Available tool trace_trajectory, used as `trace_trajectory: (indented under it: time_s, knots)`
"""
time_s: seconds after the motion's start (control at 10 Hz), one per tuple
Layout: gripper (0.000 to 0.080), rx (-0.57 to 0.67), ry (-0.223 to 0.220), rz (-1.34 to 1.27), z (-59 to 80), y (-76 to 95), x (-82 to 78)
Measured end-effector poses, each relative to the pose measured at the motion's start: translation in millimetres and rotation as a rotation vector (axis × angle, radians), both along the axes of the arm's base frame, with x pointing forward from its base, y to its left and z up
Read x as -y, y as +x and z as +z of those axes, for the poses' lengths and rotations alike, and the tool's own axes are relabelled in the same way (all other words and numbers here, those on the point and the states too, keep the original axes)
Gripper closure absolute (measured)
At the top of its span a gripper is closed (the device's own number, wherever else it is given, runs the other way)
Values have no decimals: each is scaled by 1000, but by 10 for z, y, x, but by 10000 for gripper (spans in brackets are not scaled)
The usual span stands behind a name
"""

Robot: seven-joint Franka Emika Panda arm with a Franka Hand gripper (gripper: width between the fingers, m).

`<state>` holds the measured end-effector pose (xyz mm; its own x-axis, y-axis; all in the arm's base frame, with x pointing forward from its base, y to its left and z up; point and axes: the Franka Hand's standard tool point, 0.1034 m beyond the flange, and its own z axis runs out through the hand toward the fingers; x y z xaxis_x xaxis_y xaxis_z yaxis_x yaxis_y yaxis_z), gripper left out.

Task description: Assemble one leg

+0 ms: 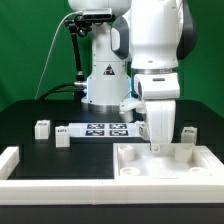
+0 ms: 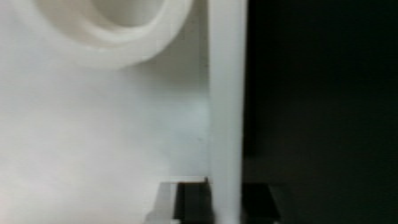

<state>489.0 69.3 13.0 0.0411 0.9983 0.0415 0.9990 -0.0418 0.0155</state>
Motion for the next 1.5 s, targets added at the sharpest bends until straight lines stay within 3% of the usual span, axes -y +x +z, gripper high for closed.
trace_trajectory:
  time_s: [0.2, 0.3, 0.4, 0.5, 0.6, 0.7, 1.0, 1.4, 1.5]
  knots:
    - [515, -1, 0, -1, -4, -2, 3]
    - [515, -1, 0, -1, -4, -2, 4]
    - [331, -1, 0, -2, -4, -2, 6]
    - [215, -1, 0, -2, -4, -2, 6]
    - [215, -1, 0, -2, -4, -2, 6]
    - [163, -1, 0, -2, -4, -2, 7]
    - [150, 0, 0, -4, 0, 0, 8]
    - [150, 54, -3, -123, 405, -101, -47]
    - [150, 50, -2, -190, 430, -108, -75]
